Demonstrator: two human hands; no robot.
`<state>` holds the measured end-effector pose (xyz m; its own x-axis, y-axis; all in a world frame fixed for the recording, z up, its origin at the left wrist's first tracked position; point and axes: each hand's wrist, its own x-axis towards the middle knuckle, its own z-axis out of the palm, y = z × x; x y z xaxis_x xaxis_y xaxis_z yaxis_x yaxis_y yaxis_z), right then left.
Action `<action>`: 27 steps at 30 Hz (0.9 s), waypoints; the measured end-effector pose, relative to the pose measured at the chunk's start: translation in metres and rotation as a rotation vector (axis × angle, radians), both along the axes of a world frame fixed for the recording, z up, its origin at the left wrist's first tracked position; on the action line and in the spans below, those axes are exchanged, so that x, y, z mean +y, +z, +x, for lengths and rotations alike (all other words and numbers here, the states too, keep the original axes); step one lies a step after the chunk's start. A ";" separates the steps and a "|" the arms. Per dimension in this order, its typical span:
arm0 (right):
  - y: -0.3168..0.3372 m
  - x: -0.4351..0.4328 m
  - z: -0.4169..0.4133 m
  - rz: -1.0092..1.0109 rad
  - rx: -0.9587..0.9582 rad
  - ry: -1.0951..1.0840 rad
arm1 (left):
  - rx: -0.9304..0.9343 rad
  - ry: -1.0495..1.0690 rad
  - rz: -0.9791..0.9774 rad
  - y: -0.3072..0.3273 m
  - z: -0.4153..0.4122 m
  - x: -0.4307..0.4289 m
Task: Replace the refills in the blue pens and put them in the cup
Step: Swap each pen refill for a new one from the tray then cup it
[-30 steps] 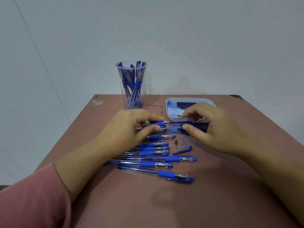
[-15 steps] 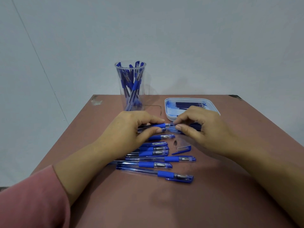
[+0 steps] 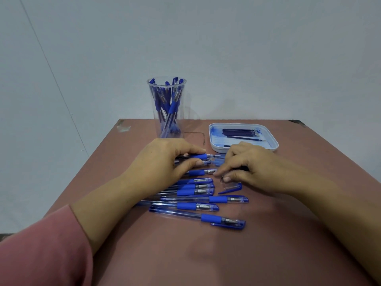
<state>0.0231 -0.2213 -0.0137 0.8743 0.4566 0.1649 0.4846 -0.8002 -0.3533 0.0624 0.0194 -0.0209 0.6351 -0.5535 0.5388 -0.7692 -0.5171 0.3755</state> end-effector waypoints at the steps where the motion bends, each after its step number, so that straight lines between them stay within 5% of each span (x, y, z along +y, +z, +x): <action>1: 0.001 0.001 0.000 -0.015 0.008 -0.003 | 0.003 0.000 0.001 0.000 0.000 0.000; 13: 0.003 0.000 -0.009 0.506 -0.122 -0.104 | 0.030 -0.008 -0.019 0.001 -0.001 0.001; 27: -0.002 0.017 -0.008 0.401 -0.240 -0.036 | 0.031 -0.056 -0.039 0.000 -0.007 -0.003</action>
